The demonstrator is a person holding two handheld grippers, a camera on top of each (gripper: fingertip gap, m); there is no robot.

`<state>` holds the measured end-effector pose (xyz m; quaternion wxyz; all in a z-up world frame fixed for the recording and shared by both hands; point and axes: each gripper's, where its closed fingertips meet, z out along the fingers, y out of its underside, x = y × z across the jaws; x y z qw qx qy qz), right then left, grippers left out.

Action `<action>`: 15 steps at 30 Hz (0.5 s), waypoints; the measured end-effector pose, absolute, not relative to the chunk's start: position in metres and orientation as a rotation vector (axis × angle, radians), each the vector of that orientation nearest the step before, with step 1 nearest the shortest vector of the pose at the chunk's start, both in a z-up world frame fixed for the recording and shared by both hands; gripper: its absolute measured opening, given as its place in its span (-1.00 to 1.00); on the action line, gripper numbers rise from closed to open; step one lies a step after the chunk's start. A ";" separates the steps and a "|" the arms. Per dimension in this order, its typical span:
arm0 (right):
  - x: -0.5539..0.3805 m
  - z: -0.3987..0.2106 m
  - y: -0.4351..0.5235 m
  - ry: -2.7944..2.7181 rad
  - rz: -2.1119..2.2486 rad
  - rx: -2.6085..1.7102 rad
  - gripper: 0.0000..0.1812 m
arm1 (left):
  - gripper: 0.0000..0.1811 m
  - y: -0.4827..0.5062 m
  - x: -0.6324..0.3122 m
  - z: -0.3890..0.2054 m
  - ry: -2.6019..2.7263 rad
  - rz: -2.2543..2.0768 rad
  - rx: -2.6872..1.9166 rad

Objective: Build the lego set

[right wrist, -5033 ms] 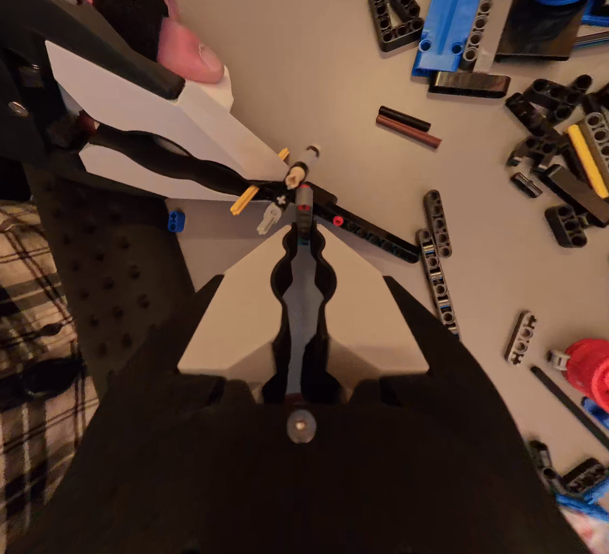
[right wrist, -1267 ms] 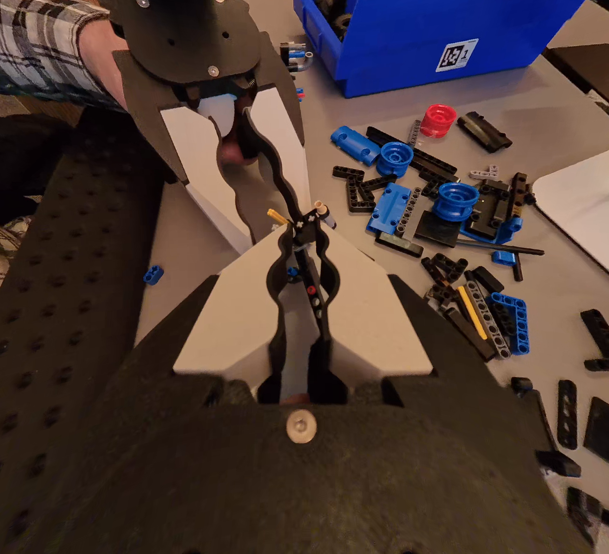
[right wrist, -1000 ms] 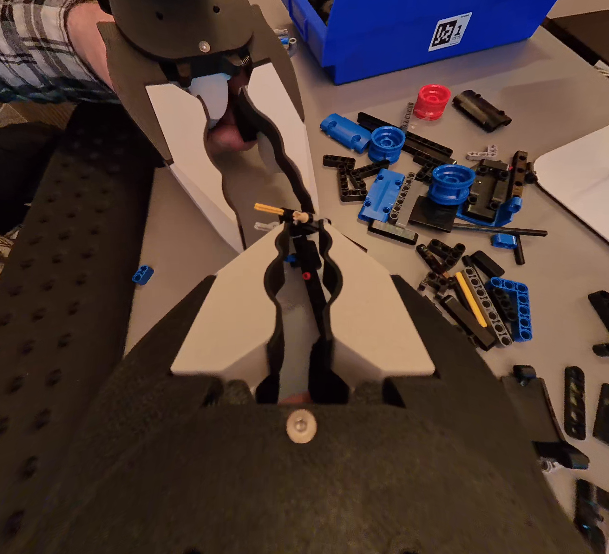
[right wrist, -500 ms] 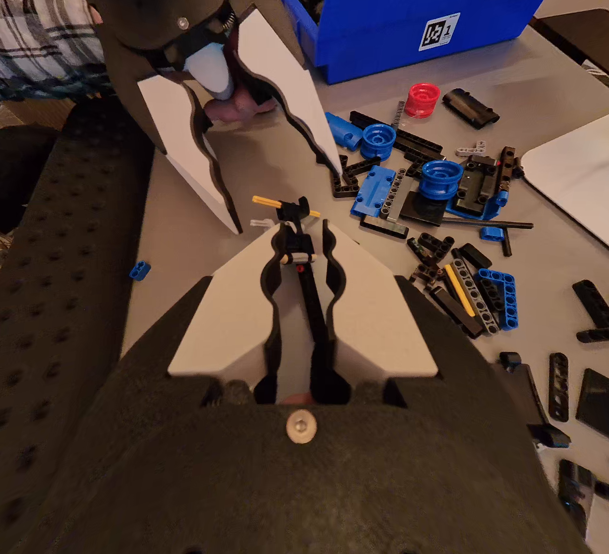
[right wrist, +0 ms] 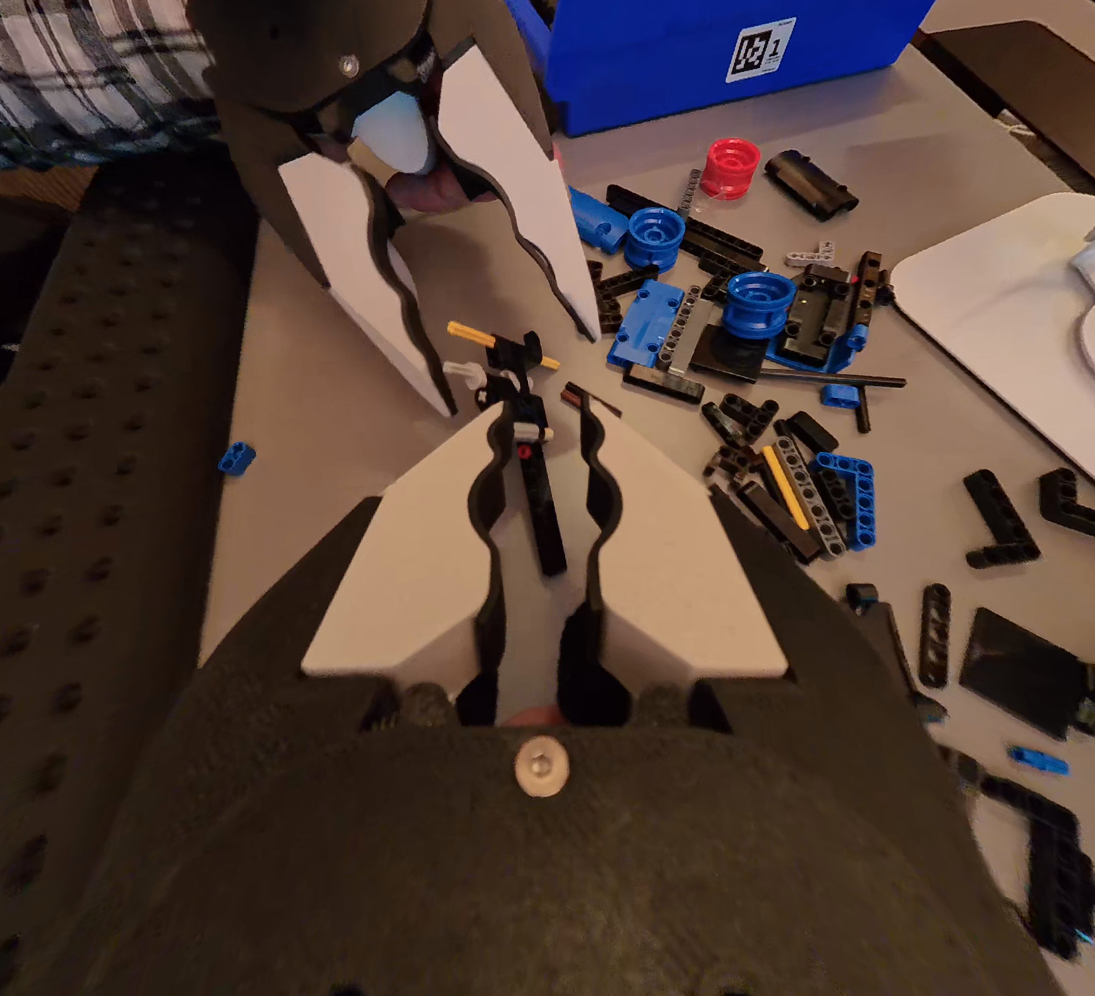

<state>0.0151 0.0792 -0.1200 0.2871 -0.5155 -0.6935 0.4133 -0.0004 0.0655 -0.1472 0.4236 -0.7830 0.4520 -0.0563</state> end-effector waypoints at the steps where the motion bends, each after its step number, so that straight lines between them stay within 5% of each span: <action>1: 0.020 -0.120 0.081 -1.872 1.063 -1.371 -0.77 | -0.39 0.066 -0.001 -0.148 1.127 -0.130 -1.964; 15: 0.089 -0.179 0.034 -2.298 0.725 -1.363 -0.92 | -0.39 0.035 0.025 -0.104 1.097 -0.095 -1.825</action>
